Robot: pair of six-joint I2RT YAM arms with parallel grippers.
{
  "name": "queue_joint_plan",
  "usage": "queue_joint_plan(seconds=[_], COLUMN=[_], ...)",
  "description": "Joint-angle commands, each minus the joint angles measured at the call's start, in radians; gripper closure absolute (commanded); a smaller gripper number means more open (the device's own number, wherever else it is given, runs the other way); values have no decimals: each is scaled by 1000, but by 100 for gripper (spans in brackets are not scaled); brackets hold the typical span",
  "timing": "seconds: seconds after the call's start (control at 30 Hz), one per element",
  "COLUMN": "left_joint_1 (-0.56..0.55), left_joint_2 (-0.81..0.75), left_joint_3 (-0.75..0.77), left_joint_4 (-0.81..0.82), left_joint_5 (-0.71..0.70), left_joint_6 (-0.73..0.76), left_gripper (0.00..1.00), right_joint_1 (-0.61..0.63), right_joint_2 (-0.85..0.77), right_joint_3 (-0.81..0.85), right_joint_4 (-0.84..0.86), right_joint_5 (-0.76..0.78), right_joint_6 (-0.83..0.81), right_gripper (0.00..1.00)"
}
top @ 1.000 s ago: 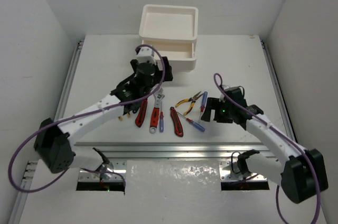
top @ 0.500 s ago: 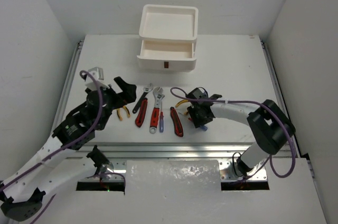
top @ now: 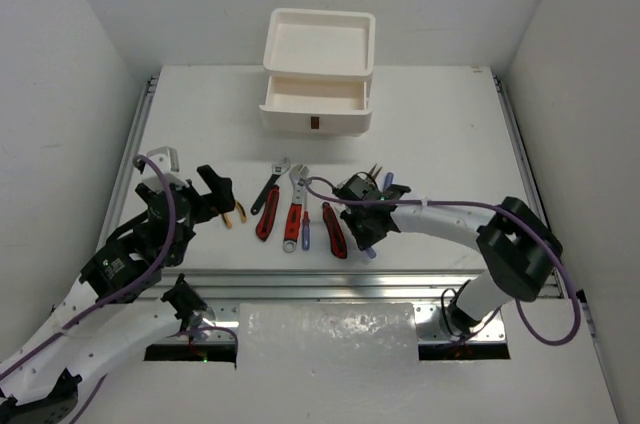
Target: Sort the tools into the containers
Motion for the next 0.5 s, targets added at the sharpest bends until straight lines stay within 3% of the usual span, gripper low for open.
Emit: queue_joint_plan(seconds=[0.0,0.2,0.3,0.33,0.47], left_joint_1=[-4,-2,4,6,9], left_joint_2=[-18,-38,-49,-51,-57], left_joint_3=[-6,-15,-22,-26,-30], left_joint_4=[23,36,47,52,56], left_joint_5=[-22,-16,-8,-2,4], left_joint_6=[26,29,33,38,41], left_gripper=[0,0,0,0,0], right_joint_1=[1,0,-6,-8,-46], right_joint_2=[-129,-242,-221,-179,-42], right_joint_3=[73,188,386,434,605], right_joint_4=[-32,-33,-3,32,194], right_joint_5=[-21,-38,67,92,80], right_joint_6=[32,-1,-151,-273,-589], right_gripper=[89,90,91,91,93])
